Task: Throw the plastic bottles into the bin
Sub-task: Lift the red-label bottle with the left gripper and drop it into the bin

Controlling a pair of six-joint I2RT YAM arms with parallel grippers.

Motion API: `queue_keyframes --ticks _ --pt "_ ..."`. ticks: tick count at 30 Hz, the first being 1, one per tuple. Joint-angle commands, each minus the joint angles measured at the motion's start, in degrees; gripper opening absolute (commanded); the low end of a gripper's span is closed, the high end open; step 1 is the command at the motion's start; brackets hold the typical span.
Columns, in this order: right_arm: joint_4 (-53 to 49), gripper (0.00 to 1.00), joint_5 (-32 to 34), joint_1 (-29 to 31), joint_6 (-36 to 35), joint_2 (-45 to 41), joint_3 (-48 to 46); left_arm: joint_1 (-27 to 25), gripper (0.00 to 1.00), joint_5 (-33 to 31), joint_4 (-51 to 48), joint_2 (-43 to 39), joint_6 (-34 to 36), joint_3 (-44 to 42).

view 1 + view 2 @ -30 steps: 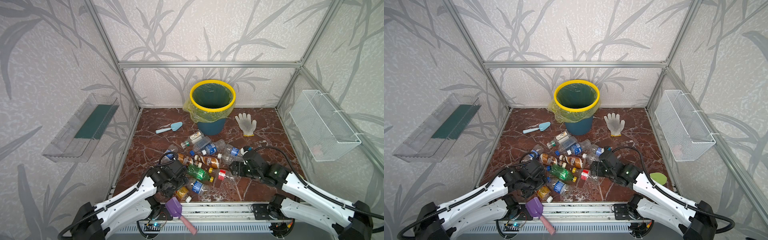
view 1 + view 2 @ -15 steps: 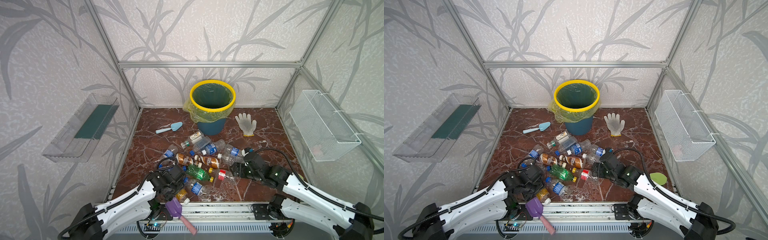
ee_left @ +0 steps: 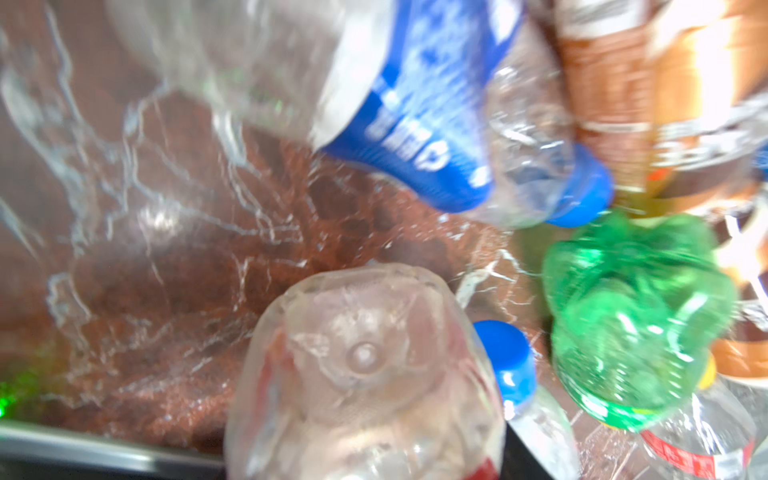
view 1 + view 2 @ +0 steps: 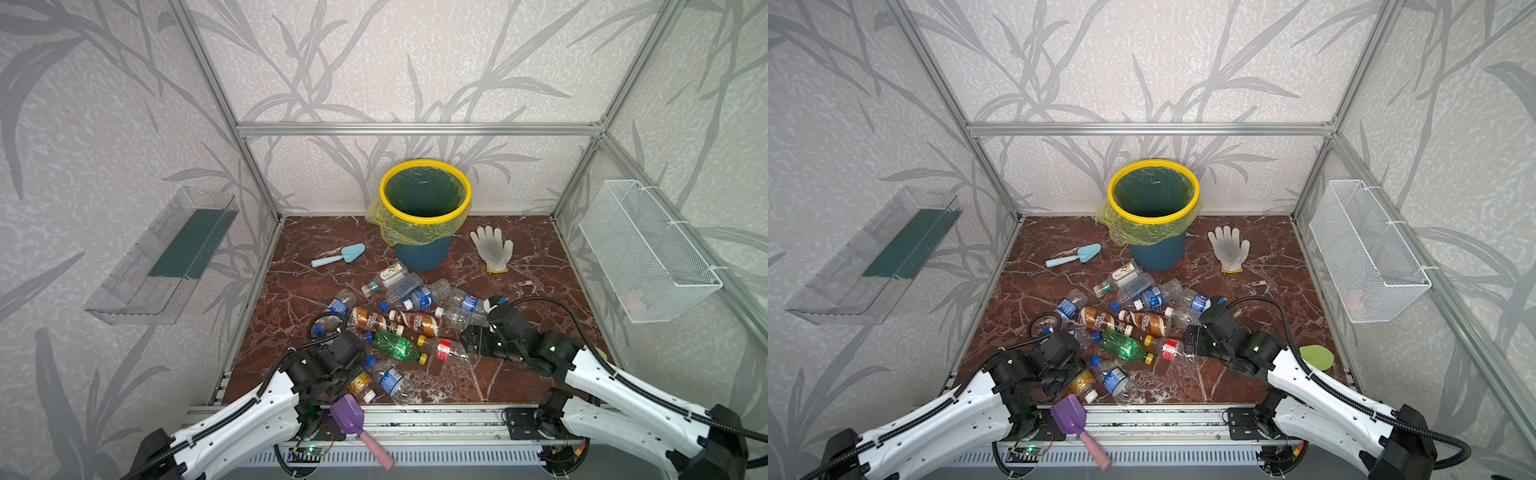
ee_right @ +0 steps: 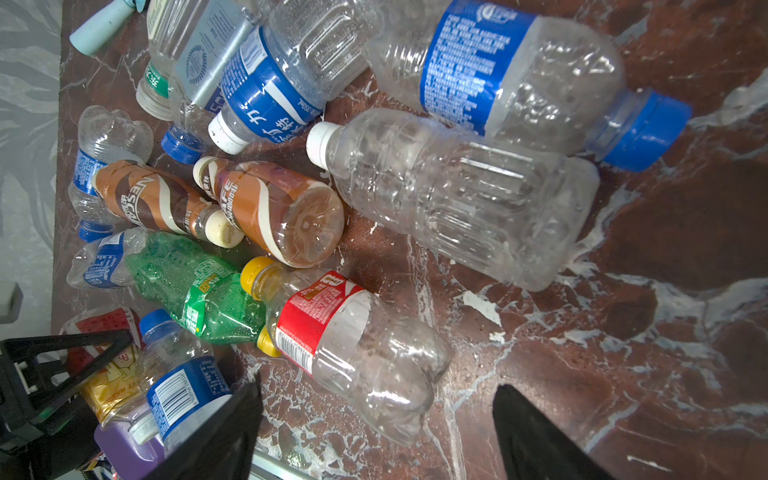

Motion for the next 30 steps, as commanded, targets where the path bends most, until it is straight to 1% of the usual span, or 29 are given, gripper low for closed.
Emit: queue_keyframes --ticks 1,8,14,17,19,20,22,24,25,26,27,28,29,30 --pt "0.5 0.87 0.8 0.4 -0.3 0.4 -0.5 -0.1 0.56 -4.8 -1.6 -2.3 4.6 2.2" --pt "0.1 0.87 0.5 0.4 -0.2 0.7 -0.1 0.0 0.56 -9.2 -1.1 -4.5 12.3 5.9" --pt "-0.7 0.87 0.8 0.4 0.1 0.2 -0.5 0.2 0.60 -11.6 3.3 -2.4 19.8 11.0" --pt "-1.2 0.87 1.0 0.4 0.3 -0.2 -0.6 1.4 0.61 -11.3 8.1 3.0 25.6 18.2" --pt "-1.5 0.87 1.2 0.4 0.3 -0.6 -0.7 2.8 0.62 -9.7 11.8 9.1 31.7 27.5" --pt "-1.6 0.87 1.4 0.4 0.4 -1.0 -0.8 4.0 0.62 -8.2 13.1 13.6 35.2 34.4" --pt "-2.1 0.87 1.7 0.4 0.4 -1.8 -0.7 6.9 0.63 -4.3 13.8 23.9 41.4 51.0" --pt "-3.1 0.87 2.4 0.4 0.4 -2.6 -0.1 10.2 0.68 -1.4 10.3 37.7 45.7 74.6" --pt "-3.7 0.87 2.7 0.4 0.4 -3.1 0.3 11.7 0.74 -0.4 7.3 44.1 47.3 84.9" --pt "-4.7 0.87 3.0 0.4 0.6 -3.8 0.7 13.2 0.84 -0.4 2.5 51.4 48.2 98.7" --pt "-5.6 0.87 3.3 0.4 0.8 -4.7 1.1 14.5 0.93 0.0 -5.0 59.0 47.8 114.4" --pt "-6.6 0.87 3.8 0.5 1.0 -5.8 1.2 15.3 0.99 -0.3 -12.0 65.1 47.0 127.1" --pt "-7.5 0.87 4.3 0.5 1.3 -6.9 1.1 15.7 0.99 -0.8 -19.9 71.1 47.1 140.7" --pt "-8.5 0.87 4.8 0.5 1.6 -8.0 1.0 15.9 0.99 -3.1 -26.5 75.7 46.7 151.1"
